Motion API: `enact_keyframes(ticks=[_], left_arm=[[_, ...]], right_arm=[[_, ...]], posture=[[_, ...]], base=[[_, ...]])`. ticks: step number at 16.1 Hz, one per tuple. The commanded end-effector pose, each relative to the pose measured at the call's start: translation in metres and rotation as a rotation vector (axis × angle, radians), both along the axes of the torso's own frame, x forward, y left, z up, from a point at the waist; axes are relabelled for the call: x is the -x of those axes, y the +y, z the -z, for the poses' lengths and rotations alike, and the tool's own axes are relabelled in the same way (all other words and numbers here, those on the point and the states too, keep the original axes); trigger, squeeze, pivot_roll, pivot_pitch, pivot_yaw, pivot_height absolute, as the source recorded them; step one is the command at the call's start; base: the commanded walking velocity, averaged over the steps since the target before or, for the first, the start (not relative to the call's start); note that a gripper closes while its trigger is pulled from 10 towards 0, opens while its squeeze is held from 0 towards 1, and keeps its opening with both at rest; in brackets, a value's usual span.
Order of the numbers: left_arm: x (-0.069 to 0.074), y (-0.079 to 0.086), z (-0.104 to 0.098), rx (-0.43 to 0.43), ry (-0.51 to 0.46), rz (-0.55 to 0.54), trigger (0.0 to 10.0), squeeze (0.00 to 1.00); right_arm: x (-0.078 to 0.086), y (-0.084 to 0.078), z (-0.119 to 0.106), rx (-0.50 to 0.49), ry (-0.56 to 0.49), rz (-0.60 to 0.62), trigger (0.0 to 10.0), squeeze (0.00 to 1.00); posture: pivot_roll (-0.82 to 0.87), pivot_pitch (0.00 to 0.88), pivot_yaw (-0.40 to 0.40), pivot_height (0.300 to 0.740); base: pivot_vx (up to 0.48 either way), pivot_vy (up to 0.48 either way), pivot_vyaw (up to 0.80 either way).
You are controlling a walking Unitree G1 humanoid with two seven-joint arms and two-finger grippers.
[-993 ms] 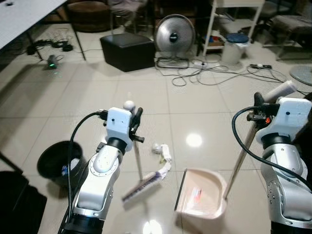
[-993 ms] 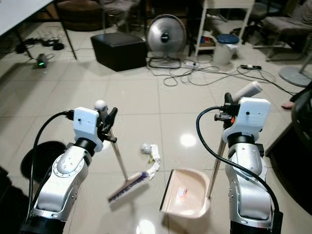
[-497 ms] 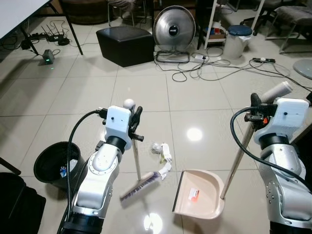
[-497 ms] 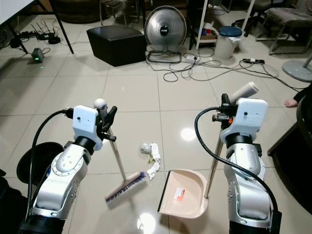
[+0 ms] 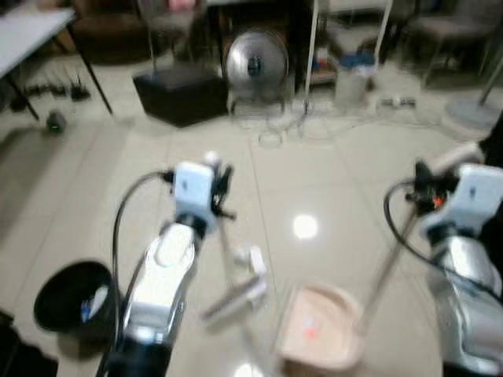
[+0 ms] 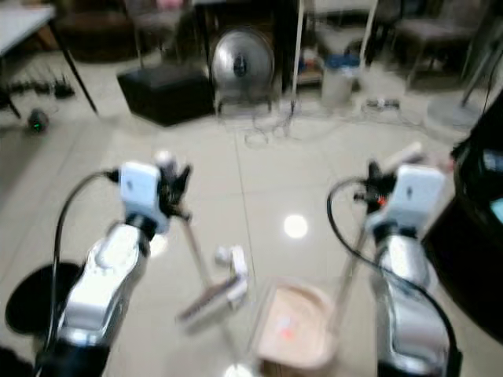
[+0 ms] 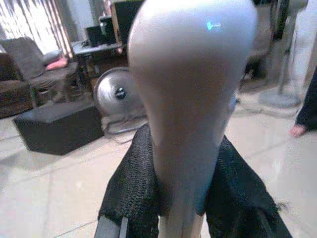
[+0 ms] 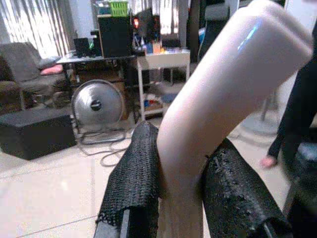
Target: Sweep floor
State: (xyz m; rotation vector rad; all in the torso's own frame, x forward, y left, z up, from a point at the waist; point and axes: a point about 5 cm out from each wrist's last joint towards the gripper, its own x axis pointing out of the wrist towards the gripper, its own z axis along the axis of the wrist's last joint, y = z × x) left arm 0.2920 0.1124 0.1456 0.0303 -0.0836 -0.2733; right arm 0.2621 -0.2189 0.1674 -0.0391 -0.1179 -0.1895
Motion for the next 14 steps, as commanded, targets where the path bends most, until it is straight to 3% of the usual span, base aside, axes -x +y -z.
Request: enact_keyframes(ticks=[1, 6, 8, 10, 14], left_arm=[[-0.0017, 0.0094, -0.0093, -0.016, -0.039, -0.026, 10.0, 0.0], [0.0018, 0.0119, -0.0064, -0.017, -0.029, -0.034, 10.0, 0.0], [0.0012, 0.0128, -0.0066, -0.019, -0.03, -0.036, 10.0, 0.0], [0.0, 0.0137, -0.0069, -0.022, -0.032, -0.037, 10.0, 0.0], [-0.0003, 0.0133, -0.0082, -0.035, -0.039, -0.026, 10.0, 0.0]], right_arm=[[-0.0048, 0.0104, -0.0107, -0.006, -0.049, -0.044, 10.0, 0.0], [-0.0053, 0.0147, -0.0094, 0.004, -0.043, -0.074, 10.0, 0.0], [-0.0067, 0.0152, -0.0089, 0.075, -0.025, -0.067, 10.0, 0.0], [-0.0077, 0.0128, -0.0094, 0.074, -0.027, -0.046, 10.0, 0.0], [-0.0074, 0.0091, -0.0078, 0.053, -0.034, -0.04, 10.0, 0.0]], posture=[[-0.08, 0.0, 0.027, 0.74], [-0.08, 0.0, 0.027, 0.74], [-0.07, 0.0, 0.025, 0.74], [-0.08, 0.0, 0.024, 0.74], [-0.07, 0.001, 0.022, 0.74]], base=[[0.375, 0.0, 0.0], [0.376, 0.0, 0.0], [0.375, 0.0, 0.0], [0.373, 0.0, 0.8], [0.378, 0.0, 0.0]])
